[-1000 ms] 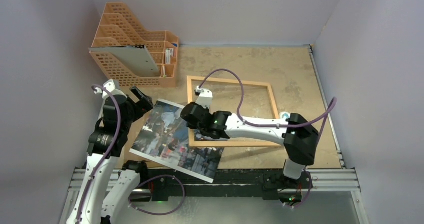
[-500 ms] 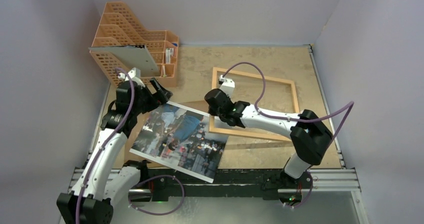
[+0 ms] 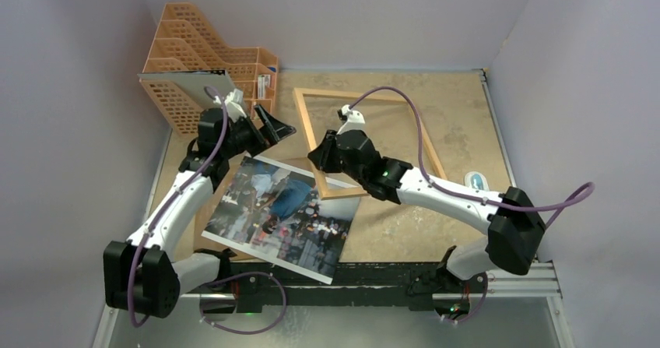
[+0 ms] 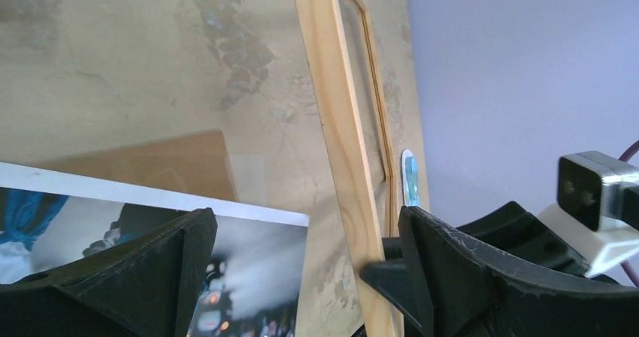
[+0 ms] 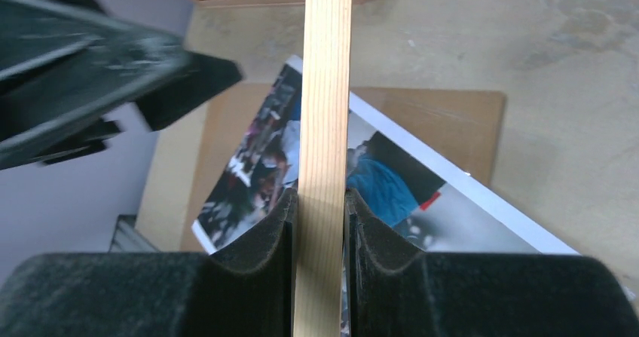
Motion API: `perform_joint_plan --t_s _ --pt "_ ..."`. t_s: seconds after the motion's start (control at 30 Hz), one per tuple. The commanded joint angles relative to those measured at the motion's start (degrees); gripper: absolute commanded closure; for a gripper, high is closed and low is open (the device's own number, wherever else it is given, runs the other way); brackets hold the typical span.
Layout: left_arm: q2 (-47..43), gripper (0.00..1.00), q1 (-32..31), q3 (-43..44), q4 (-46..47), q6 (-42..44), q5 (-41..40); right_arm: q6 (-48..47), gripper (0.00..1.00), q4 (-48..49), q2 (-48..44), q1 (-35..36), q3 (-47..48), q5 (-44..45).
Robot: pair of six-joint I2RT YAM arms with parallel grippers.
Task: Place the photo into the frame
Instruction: Turn over the photo frame at the center of the board.
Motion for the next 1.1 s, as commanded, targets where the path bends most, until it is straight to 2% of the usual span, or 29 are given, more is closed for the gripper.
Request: perform_joint_plan --t_s 0.0,0.17,0.33,0.6,0.7,0.8,0.87,1.0,1.07 --pt "4.3 0.04 -2.7 2.2 4.8 -0.3 2.7 -3.4 0.92 10.2 -3.8 0.4 -1.8 -6.7" --pt "6.7 0.05 -4.6 3.2 6.5 -0.4 3.4 -4.9 0.93 13.5 -4.2 0.4 -3.0 -11.3" --pt "8.3 0.18 -4.6 3.8 8.3 -2.3 4.1 -6.6 0.93 16.8 -4.5 0.5 -4.6 -15.0" --pt "10.3 0.54 -4.7 3.8 11.8 -5.4 4.7 -6.3 0.92 18.4 -4.5 0.5 -5.9 -16.8" --pt "9.7 0.67 -4.7 2.9 16.2 -5.4 6.0 -5.7 0.92 17.0 -5.1 0.5 -5.8 -16.6" --pt "8.7 0.87 -4.7 2.1 20.1 -4.9 6.6 -4.4 0.9 15.8 -6.5 0.5 -6.4 -13.5" --pt "8.0 1.0 -4.7 2.4 20.7 -3.4 6.6 -3.7 0.79 14.3 -7.3 0.5 -6.7 -12.0" --pt "5.5 1.0 -4.8 2.2 21.6 -1.1 5.2 -1.5 0.42 10.2 -10.6 0.5 -7.0 -9.3" --pt "4.2 1.0 -4.8 2.3 21.4 0.4 3.9 -1.2 0.27 9.7 -14.1 0.5 -7.7 -7.0"
